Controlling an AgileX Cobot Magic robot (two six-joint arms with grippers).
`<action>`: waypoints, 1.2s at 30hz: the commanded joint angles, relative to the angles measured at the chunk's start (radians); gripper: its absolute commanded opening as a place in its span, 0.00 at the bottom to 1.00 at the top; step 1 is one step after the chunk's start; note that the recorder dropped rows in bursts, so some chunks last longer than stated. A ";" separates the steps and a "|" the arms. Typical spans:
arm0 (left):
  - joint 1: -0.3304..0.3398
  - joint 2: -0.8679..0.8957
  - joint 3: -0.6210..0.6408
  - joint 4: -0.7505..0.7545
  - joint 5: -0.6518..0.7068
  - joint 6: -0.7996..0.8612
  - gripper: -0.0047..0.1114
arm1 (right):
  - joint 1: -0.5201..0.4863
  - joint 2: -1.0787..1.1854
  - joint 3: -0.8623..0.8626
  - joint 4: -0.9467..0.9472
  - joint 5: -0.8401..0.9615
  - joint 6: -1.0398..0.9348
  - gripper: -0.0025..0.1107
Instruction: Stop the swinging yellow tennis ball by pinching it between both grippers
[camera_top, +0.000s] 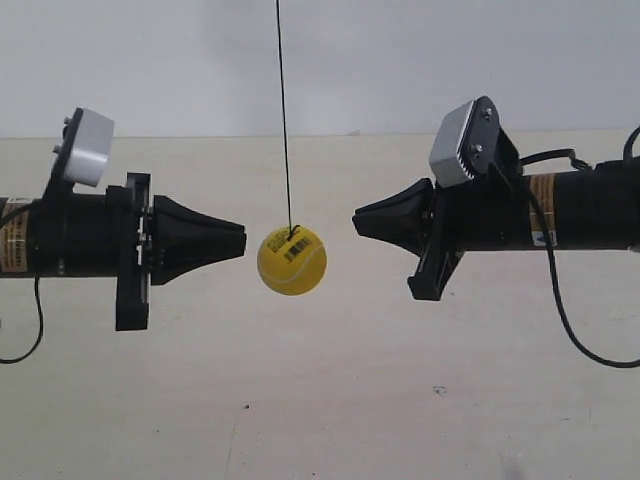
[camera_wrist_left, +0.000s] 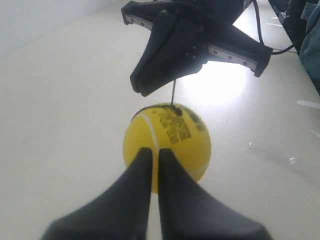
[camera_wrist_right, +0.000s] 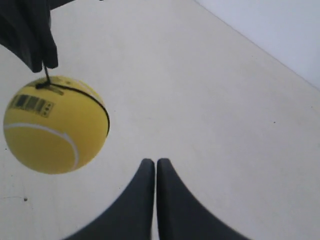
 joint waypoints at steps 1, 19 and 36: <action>0.002 -0.142 -0.002 -0.010 0.053 -0.083 0.08 | -0.002 -0.089 -0.004 0.007 0.017 0.008 0.02; 0.002 -0.996 -0.002 -0.280 0.791 -0.179 0.08 | 0.000 -0.766 -0.004 0.174 0.497 0.070 0.02; 0.002 -1.641 0.006 -0.298 1.200 -0.186 0.08 | 0.000 -1.168 -0.004 0.185 0.733 0.055 0.02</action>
